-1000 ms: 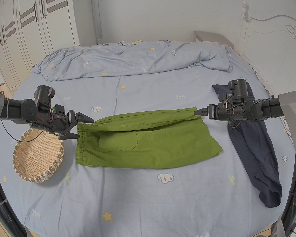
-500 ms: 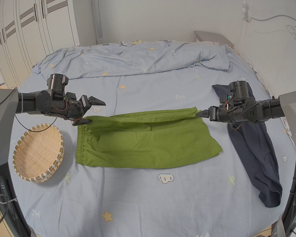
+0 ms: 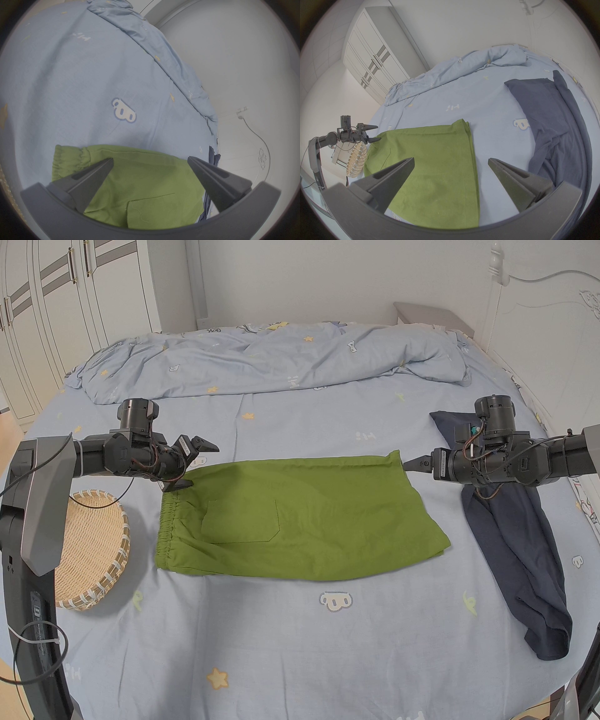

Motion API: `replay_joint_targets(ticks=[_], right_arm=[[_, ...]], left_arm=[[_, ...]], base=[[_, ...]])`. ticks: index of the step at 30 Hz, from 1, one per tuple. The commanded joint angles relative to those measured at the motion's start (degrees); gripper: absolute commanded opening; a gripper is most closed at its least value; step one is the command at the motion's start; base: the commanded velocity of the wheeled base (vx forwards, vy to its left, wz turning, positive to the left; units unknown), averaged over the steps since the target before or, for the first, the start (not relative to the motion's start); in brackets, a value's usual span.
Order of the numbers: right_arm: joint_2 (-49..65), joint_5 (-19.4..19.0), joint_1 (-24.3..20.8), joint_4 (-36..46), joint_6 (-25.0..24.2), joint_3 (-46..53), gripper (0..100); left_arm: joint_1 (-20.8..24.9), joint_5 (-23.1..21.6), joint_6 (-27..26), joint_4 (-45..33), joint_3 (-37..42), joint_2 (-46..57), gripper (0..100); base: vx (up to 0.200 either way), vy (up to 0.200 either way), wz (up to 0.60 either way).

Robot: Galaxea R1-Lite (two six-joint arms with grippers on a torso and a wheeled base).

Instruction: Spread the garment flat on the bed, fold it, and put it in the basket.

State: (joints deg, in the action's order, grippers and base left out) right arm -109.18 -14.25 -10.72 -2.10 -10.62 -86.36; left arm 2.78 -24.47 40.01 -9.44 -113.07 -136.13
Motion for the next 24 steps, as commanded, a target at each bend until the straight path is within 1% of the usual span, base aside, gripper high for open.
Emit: replay_joint_targets(ticks=[1, 3, 6, 7, 8, 9, 10, 11, 13, 14, 15, 17, 18, 19, 22, 24], right_arm=[[2.57, -0.16, 0.43, -1.42, -0.63, 3.04, 100], [2.83, -0.25, 0.52, -2.12, -1.07, 3.74, 100], [4.33, -1.83, 1.14, -3.97, -5.11, 6.20, 100], [4.41, -2.01, 1.22, -3.97, -5.29, 6.29, 100], [5.56, -4.12, 1.57, -3.97, -7.75, 7.78, 100], [6.08, -5.44, 2.19, -3.97, -8.81, 8.57, 100], [6.17, -5.70, 2.28, -3.97, -8.98, 8.75, 100], [6.87, -8.69, 3.86, -4.06, -10.12, 10.24, 100], [7.23, -10.97, 5.62, -3.97, -10.39, 11.56, 100], [7.23, -10.97, 5.62, -3.97, -10.39, 11.56, 100], [7.58, -12.82, 7.46, -4.06, -10.30, 13.15, 100], [7.75, -14.67, 8.78, -4.06, -10.04, 13.76, 100], [7.84, -15.02, 8.96, -4.06, -10.04, 13.76, 100], [8.46, -15.54, 9.13, -3.88, -10.12, 14.02, 100], [9.42, -15.63, 8.87, -3.79, -10.12, 14.73, 100], [9.42, -15.63, 8.78, -3.79, -10.12, 14.82, 100]], left_arm=[[0.21, 0.56, 1.39, 0.12, -0.84, 0.52, 100], [0.03, 0.82, 2.00, 0.12, -0.84, 1.48, 100], [-0.67, 0.56, 3.76, -0.32, 1.97, 8.08, 100], [-0.76, 0.56, 3.76, -0.32, 2.24, 8.34, 100], [-1.46, -0.14, 3.14, -0.14, 7.25, 12.82, 100], [-1.72, -1.11, 2.88, 0.03, 9.88, 15.19, 100], [-1.72, -1.29, 2.88, 0.12, 10.41, 15.55, 100], [-2.52, -4.01, 1.91, 0.21, 16.21, 19.68, 100], [-3.92, -6.65, 0.07, 0.65, 22.72, 23.02, 100], [-3.92, -6.65, 0.07, 0.65, 22.72, 23.02, 100], [-5.42, -8.05, -3.36, 2.67, 30.10, 24.86, 100], [-7.26, -8.40, -8.37, 7.33, 37.48, 25.30, 100], [-7.53, -8.40, -9.34, 8.47, 38.80, 25.30, 100], [-7.88, -8.40, -11.27, 12.07, 42.67, 25.21, 100], [-7.61, -8.32, -12.50, 17.08, 46.53, 23.72, 100], [-7.61, -8.32, -12.59, 17.26, 46.62, 23.63, 100]], base=[[0.000, 0.000, 0.00], [0.000, 0.000, 0.00], [0.000, 0.000, 0.00], [0.000, 0.000, 0.00], [0.000, 0.000, 0.00], [0.000, 0.000, 0.00], [0.000, 0.000, 0.00], [0.000, 0.000, 0.00], [0.000, 0.000, 0.00], [0.000, 0.000, 0.00], [0.000, 0.000, 0.00], [0.000, 0.000, 0.00], [0.000, 0.000, 0.00], [0.000, 0.000, 0.00], [0.000, 0.000, 0.00], [0.000, 0.000, 0.00]])
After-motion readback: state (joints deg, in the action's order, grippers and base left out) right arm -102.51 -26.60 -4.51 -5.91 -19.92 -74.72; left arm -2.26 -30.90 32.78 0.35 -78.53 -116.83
